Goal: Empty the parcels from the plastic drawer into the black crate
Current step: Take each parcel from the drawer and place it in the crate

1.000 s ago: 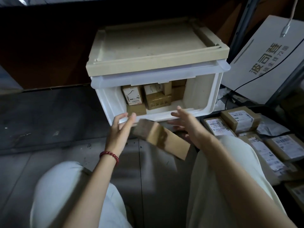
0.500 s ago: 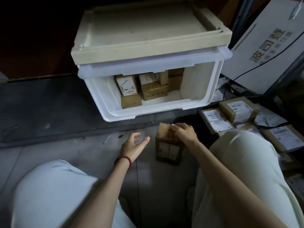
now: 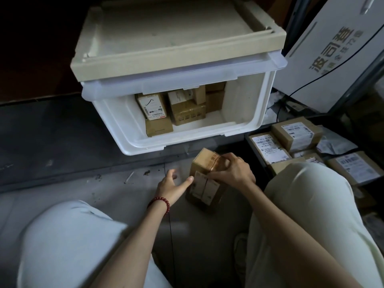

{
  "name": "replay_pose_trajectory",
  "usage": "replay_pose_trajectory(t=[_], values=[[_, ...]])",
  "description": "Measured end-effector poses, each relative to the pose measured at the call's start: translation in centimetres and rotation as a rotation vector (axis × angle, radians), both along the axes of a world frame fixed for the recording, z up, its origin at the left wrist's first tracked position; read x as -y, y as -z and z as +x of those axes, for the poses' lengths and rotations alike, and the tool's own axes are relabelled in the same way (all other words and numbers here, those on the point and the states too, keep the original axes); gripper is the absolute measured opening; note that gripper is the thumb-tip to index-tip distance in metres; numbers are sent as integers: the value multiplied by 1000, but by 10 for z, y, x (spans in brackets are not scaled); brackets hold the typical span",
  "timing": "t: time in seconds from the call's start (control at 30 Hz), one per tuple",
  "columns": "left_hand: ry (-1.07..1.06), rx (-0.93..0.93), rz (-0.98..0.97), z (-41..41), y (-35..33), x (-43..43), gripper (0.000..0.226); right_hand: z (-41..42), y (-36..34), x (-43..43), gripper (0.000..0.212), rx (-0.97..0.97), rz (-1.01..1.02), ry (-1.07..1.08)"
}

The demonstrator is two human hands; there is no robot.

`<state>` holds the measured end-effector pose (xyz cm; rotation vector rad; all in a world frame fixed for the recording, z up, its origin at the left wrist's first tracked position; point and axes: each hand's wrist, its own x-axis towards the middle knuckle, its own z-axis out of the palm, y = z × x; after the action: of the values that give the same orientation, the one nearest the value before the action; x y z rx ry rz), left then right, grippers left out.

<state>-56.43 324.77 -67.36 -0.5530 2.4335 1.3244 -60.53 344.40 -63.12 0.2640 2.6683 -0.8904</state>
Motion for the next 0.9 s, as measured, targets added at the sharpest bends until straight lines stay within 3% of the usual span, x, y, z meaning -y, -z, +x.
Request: replay_pose_trajectory(t=[0.17, 0.27, 0.37, 0.47, 0.57, 0.7, 0.9], values=[[-154, 55, 2, 9, -4, 14, 84, -1, -15, -15, 65, -77, -357, 215], [-278, 28, 355, 10, -24, 14, 71, -1, -28, -19, 72, -37, -509, 283], [-229, -34, 642, 8, -46, 10, 70, -1, -49, -27, 84, -76, -560, 280], [-134, -155, 645, 7, -65, -1, 60, 3, -74, -41, 88, -177, -601, 265], [-82, -224, 624, 5, -78, -21, 66, 6, -97, -66, 96, -251, -629, 241], [45, -297, 594, -5, -100, -63, 57, 17, -125, -112, 89, -351, -654, 199], [295, -416, 410, -39, -159, -141, 51, 42, -139, -192, 71, -504, -799, 460]])
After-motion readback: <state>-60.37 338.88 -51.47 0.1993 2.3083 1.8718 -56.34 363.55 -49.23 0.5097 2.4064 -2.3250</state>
